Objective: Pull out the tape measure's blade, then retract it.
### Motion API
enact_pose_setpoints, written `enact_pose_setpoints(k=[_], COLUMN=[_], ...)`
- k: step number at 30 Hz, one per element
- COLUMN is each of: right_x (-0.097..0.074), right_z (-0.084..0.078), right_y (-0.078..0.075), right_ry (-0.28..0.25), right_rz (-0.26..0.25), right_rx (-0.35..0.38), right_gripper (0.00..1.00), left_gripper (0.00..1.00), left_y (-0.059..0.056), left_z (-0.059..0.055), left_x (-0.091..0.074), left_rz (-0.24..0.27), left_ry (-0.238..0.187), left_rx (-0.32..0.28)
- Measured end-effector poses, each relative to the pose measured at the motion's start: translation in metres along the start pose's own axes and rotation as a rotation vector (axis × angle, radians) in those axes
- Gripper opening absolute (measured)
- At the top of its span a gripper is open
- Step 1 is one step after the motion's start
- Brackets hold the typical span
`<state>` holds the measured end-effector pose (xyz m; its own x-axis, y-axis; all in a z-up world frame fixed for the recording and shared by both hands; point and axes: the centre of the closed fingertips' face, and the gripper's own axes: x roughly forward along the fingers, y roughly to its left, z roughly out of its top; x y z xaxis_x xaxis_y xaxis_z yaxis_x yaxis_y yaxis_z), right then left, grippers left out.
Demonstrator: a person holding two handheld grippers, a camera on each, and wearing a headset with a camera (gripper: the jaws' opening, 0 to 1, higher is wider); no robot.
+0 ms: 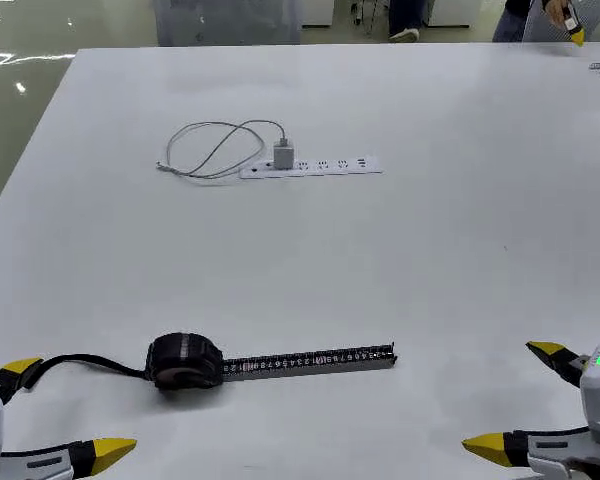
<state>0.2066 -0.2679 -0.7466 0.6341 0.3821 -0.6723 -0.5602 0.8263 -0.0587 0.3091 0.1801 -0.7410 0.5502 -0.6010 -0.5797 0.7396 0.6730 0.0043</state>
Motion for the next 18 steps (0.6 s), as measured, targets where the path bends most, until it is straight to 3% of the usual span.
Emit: enact_pose_setpoints(k=[5,11,18], right_x=[-0.002,0.001,0.0], right_z=[0.003,0.0,0.007], right_y=[-0.006,-0.006,-0.009], right_ry=[-0.02,0.008,-0.004], right_rz=[-0.019,-0.013,-0.011], right_rx=[0.009,0.002,0.0], right_gripper=[0.99,0.99,0.99], left_gripper=[0.99,0.99,0.99], left_y=[0.002,0.003,0.0], left_z=[0.003,0.013,0.011], left_x=[-0.001,0.0,0.002], left_rz=[0.008,0.013,0.0], left_ry=[-0.002,-0.008,0.004], left_rx=[0.007,0.006,0.023])
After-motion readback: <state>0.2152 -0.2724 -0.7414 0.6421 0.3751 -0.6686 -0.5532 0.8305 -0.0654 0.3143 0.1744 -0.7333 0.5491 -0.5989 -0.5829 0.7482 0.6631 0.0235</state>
